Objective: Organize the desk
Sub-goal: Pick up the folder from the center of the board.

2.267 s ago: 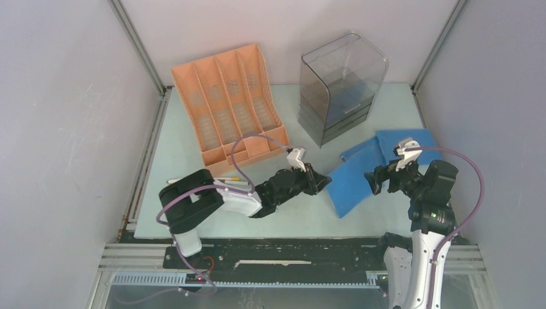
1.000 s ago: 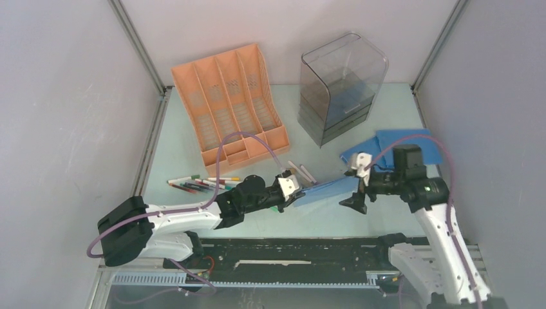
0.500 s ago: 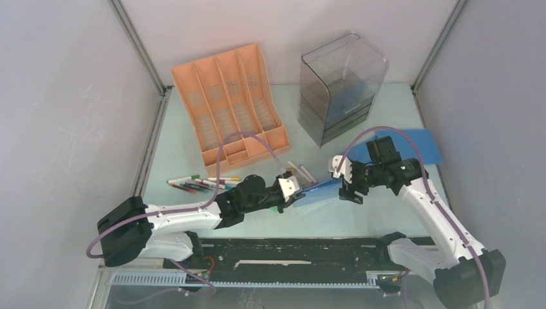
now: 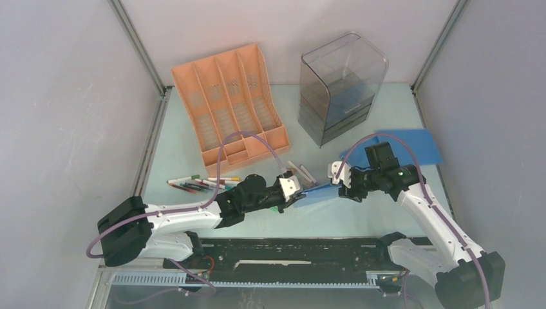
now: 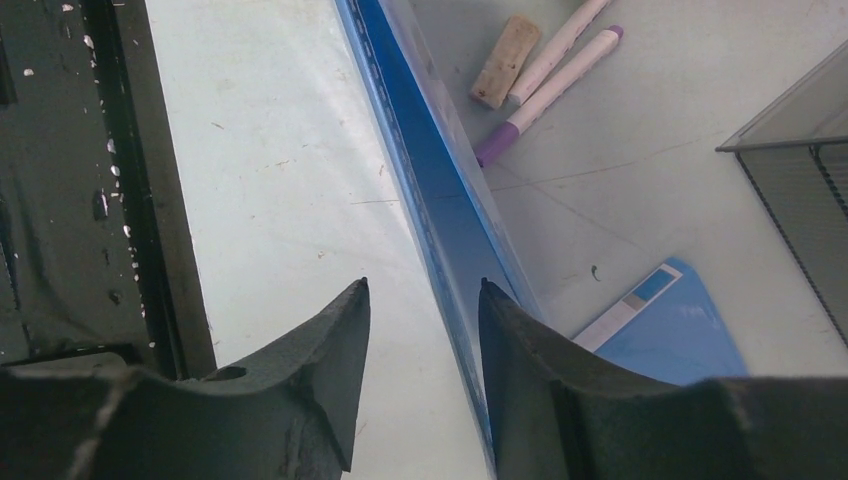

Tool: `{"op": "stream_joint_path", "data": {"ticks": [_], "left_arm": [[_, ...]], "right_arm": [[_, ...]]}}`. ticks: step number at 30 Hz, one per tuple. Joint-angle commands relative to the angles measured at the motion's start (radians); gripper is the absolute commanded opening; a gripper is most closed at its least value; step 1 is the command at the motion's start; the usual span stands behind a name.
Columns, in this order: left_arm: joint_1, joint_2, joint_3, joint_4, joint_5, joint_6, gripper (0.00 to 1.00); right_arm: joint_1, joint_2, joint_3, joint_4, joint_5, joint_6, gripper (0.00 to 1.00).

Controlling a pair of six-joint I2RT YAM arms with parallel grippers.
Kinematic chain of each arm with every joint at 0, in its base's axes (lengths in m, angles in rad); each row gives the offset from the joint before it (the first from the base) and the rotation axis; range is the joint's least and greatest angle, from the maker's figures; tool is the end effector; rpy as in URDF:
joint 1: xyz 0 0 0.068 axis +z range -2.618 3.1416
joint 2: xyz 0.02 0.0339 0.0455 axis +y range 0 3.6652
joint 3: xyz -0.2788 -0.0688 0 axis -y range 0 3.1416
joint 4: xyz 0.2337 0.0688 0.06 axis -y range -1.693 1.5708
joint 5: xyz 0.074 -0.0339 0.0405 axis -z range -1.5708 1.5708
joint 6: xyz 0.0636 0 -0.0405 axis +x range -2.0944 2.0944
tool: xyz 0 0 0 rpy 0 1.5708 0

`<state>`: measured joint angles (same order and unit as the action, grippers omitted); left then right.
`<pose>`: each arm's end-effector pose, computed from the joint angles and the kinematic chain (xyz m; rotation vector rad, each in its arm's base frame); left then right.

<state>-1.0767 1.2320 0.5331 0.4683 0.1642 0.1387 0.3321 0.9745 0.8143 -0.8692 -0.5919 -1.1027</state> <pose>0.1227 -0.2497 0.2408 1.1680 1.4658 -0.8071 0.1482 0.0887 0.2575 -1.7279 1.6721 0.4271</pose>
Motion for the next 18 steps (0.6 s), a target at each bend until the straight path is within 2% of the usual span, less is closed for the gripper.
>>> {"op": "stream_joint_path", "data": {"ticks": [1, 3, 6, 9, 12, 18], "left_arm": [[0.003, 0.020, 0.035, -0.035, 0.027, -0.025, 0.02], [0.003, 0.025, 0.038, -0.035, 0.029, -0.030, 0.04], [0.004, 0.027, 0.041, -0.029, 0.030, -0.039, 0.07], [0.004, 0.027, 0.042, -0.016, 0.027, -0.049, 0.13], [0.006, 0.016, 0.040, -0.013, 0.009, -0.060, 0.28], [0.011, -0.096, -0.048, 0.075, -0.051, -0.065, 0.71]], "right_arm": [[0.018, 0.007, -0.007, 0.030, -0.005, -0.027, 0.49], [0.022, 0.014, -0.007, 0.029, 0.003, -0.026, 0.39], [0.023, 0.019, -0.009, 0.031, 0.008, -0.024, 0.15], [0.027, 0.013, -0.017, 0.035, 0.011, -0.028, 0.00], [0.026, 0.006, -0.017, 0.027, 0.009, -0.031, 0.00], [0.022, -0.026, -0.002, -0.056, -0.030, -0.095, 0.00]]}}
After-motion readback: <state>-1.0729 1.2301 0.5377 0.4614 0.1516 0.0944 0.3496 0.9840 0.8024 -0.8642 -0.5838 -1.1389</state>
